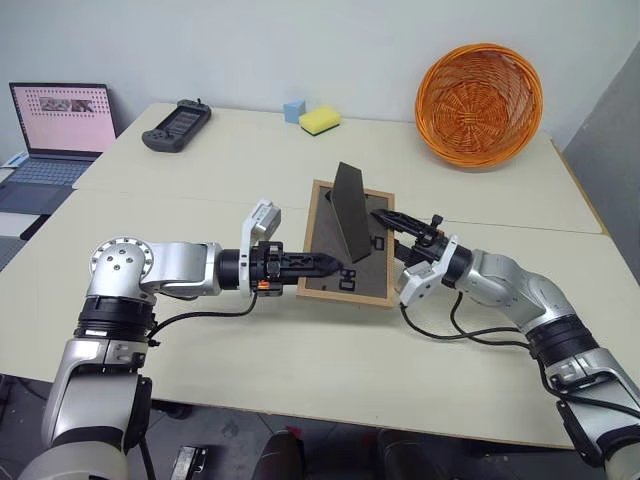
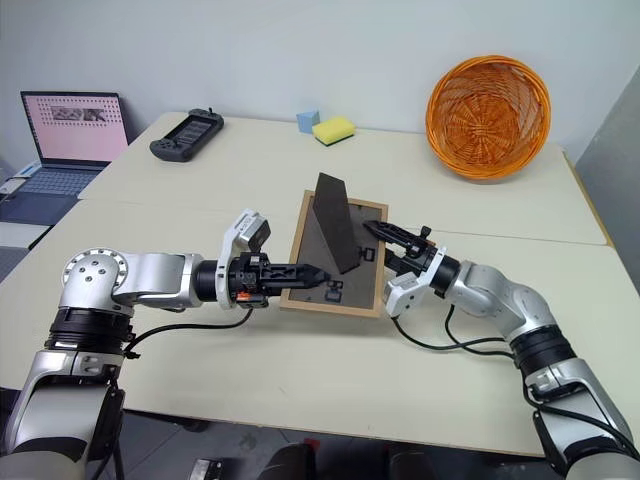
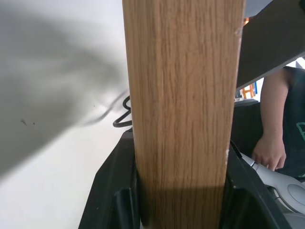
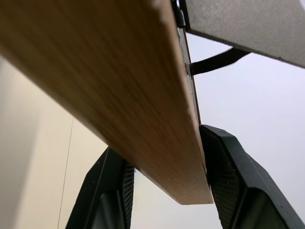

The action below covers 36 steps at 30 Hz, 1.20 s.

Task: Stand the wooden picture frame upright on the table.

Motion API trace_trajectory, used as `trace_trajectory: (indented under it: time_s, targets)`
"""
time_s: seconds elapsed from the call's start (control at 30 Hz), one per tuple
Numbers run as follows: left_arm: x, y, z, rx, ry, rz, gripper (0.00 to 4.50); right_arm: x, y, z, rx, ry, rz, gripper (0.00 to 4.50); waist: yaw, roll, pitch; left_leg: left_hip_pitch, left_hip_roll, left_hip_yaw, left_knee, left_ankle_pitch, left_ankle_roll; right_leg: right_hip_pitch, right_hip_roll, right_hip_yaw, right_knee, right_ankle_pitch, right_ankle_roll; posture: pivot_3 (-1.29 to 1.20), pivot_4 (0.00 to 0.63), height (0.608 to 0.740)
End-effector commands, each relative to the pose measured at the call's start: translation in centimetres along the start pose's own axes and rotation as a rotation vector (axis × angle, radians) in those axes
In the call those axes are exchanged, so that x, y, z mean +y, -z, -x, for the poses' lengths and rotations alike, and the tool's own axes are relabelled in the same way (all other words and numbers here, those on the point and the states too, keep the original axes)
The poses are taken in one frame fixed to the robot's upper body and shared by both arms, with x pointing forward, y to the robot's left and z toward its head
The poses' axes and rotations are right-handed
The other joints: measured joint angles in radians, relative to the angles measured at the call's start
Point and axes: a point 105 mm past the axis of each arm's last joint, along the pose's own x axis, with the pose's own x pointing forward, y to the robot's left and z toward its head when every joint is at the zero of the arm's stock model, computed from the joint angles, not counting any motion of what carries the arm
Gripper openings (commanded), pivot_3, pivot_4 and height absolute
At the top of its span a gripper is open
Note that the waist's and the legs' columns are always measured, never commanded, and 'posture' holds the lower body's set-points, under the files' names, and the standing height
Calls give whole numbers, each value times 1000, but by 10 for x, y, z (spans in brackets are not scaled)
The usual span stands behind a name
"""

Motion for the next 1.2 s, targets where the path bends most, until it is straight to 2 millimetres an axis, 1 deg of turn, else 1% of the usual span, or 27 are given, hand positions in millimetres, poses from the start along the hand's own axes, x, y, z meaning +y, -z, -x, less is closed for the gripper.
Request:
trace_trajectory:
  time_s: [0.03, 0.13, 0.17, 0.2, 0.3, 0.47, 0.6, 0.73, 0.8, 0.87, 1.0, 1.07, 1.13, 1.17, 1.2]
  targets:
    - [-17, 0, 6, 30, 42, -51, 1294, -3, -1, 7, -53, -7, 53, 1672, 0, 0, 0, 0, 0, 0, 0, 0, 0, 0, 0, 0, 0, 0, 0, 0, 150, 740]
    - [-17, -1, 6, 27, 42, -47, 1294, -7, 2, 4, -49, 8, 66, 1672, -1, 0, 0, 0, -1, 0, 0, 0, 0, 0, 0, 0, 0, 0, 0, 0, 150, 740]
    - [-17, -1, 7, 28, 41, -46, 1294, -9, 0, 3, -62, 15, 75, 1672, -2, 0, 0, 0, 0, 0, 0, 0, 0, 0, 0, 0, 0, 0, 0, 0, 150, 740]
    - [-17, -1, 7, 28, 41, -46, 1294, -10, -1, 2, -73, 19, 82, 1580, -3, 0, 0, 0, 0, 0, 0, 0, 0, 0, 0, 0, 0, 0, 0, 0, 150, 740]
    - [-16, 0, 7, 35, 37, -44, 1294, -9, -5, 0, -103, 18, 94, 1503, -4, 0, 0, 1, 0, 0, 0, 0, 0, 0, 0, 0, 0, 0, 0, 0, 150, 740]
    - [-16, 0, 7, 37, 35, -43, 1294, -9, -10, -1, -132, 23, 101, 1458, -3, 0, 0, 1, -1, -1, 0, 0, 0, 1, 0, 0, 0, 0, 0, 0, 150, 740]
    - [-14, 0, 7, 32, 16, -50, 1294, -15, -6, -2, -103, 56, 99, 1454, -3, 0, 0, 1, -1, -1, 0, 0, 0, 0, 0, 0, 0, 0, 0, 0, 150, 740]
    - [-13, -2, 7, 16, -3, -57, 1294, -14, -5, -2, -94, 54, 93, 1454, -3, 0, 0, 1, -1, -1, 0, 0, 0, 1, 0, 0, 0, 0, 0, 0, 150, 740]
    - [-11, -2, 8, 13, -9, -50, 1988, -13, -6, -2, -93, 52, 89, 1454, -3, 0, 0, 1, -1, -1, 0, 0, 0, 1, 0, 0, 1, 0, 0, 0, 150, 740]
    - [-14, -2, 10, 18, 11, -51, 2267, -12, -6, -2, -92, 50, 85, 1454, -4, 0, 0, 1, -1, -1, 0, 0, 0, 1, 0, 0, 1, 0, 0, 0, 150, 740]
    - [-20, 1, 13, 43, 44, -55, 3078, -9, -7, 0, -90, 41, 81, 1454, -4, 0, 0, 1, -1, -1, 0, 0, 0, 1, 0, 0, 1, 0, 0, 0, 150, 740]
    - [-21, 2, 15, 53, 38, -57, 3400, -9, -6, 0, -89, 39, 82, 1454, -5, 0, 0, 1, -1, -1, 0, 0, 0, 0, 0, 0, 1, 0, 0, 0, 150, 740]
    - [-20, 2, 16, 50, 38, -47, 3920, -10, -6, 0, -89, 42, 82, 1454, -5, 0, 0, 1, 0, -1, 0, 0, 0, 0, 0, 0, 1, 0, 0, 0, 150, 740]
    - [-20, 1, 17, 46, 38, -46, 4064, -10, -6, -1, -88, 43, 82, 1454, -5, 0, 0, 1, 0, -1, 0, 0, 0, 1, 0, 0, 1, 0, 0, 0, 150, 740]
    - [-20, 1, 17, 42, 37, -46, 4064, -11, -5, -1, -88, 43, 82, 1454, -5, 0, 0, 1, -1, -1, 0, 0, 0, 1, 0, 0, 1, 0, 0, 0, 150, 740]
